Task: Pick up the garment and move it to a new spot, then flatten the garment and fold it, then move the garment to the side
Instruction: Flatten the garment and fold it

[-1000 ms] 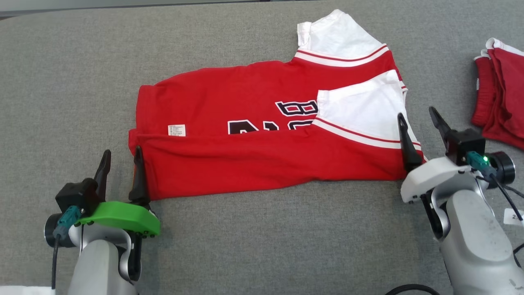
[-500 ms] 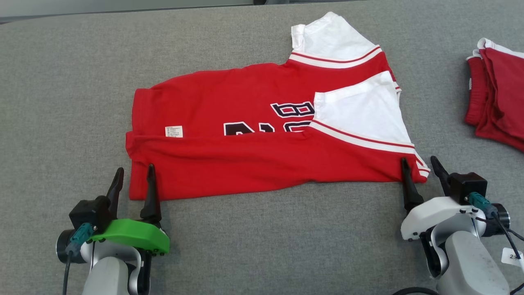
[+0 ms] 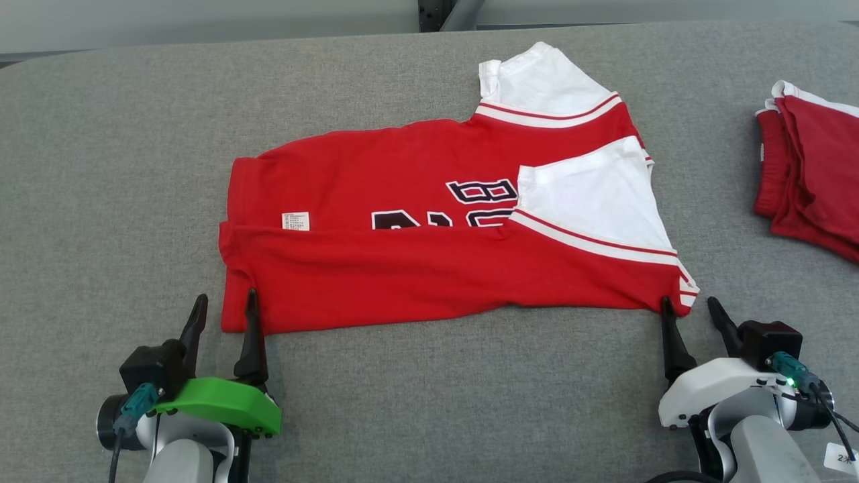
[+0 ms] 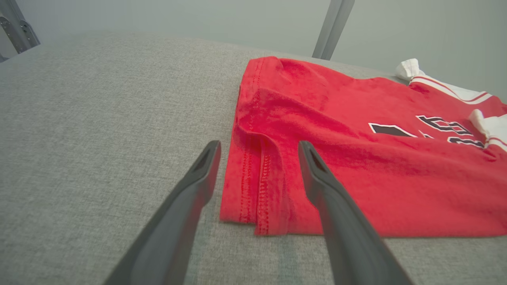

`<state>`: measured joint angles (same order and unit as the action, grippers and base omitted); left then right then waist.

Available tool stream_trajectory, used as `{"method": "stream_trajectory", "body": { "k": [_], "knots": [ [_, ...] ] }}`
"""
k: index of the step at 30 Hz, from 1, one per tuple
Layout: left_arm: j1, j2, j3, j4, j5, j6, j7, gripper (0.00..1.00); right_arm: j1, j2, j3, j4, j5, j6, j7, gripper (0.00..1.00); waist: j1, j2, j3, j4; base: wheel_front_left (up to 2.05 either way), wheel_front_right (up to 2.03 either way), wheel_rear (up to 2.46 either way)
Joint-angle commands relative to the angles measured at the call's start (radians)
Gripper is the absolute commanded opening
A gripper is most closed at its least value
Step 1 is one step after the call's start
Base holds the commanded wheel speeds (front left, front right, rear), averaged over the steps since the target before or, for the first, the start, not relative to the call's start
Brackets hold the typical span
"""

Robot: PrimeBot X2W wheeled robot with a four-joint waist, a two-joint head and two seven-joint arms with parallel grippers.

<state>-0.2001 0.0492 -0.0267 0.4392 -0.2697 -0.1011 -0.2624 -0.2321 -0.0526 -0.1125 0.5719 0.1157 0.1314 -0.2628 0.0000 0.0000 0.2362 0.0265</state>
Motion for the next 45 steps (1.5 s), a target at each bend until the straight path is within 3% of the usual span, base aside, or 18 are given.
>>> {"method": "stream_trajectory", "body": {
  "k": [1,2,3,5,30,45],
  "knots": [
    [0.006,0.003,0.003,0.002,-0.002,-0.001,-0.003,1.00,0.006,-0.001,0.005,0.006,0.008,-0.002,-0.002,1.00,0.0000,0.0000,0.000,0.000,0.00,0.00,0.00],
    [0.006,0.003,0.002,0.003,-0.002,-0.001,-0.003,1.00,0.004,-0.001,0.013,0.014,0.011,-0.002,-0.002,1.00,0.0000,0.0000,0.000,0.000,0.00,0.00,0.00],
    [0.005,0.003,0.001,0.004,-0.002,-0.002,-0.003,1.00,-0.001,0.000,0.018,0.016,0.014,-0.002,-0.002,0.60,0.0000,0.0000,0.001,0.001,0.00,0.00,0.00],
    [0.000,0.003,-0.002,0.007,-0.002,-0.003,-0.003,1.00,-0.010,0.000,0.024,0.019,0.017,-0.001,-0.001,0.00,0.0000,0.0000,0.002,0.003,0.00,0.00,0.00],
    [-0.022,0.004,-0.052,0.084,-0.041,-0.021,-0.003,1.00,-0.009,-0.050,0.039,-0.052,0.001,-0.002,-0.001,0.00,0.0000,0.0000,0.009,-0.006,0.00,0.00,0.00],
    [-0.022,0.004,-0.080,0.099,0.069,0.075,-0.003,1.00,-0.019,-0.037,0.044,-0.054,-0.011,-0.002,-0.001,0.00,0.0000,0.0000,0.019,-0.012,0.00,0.00,0.00]
  ]
}}
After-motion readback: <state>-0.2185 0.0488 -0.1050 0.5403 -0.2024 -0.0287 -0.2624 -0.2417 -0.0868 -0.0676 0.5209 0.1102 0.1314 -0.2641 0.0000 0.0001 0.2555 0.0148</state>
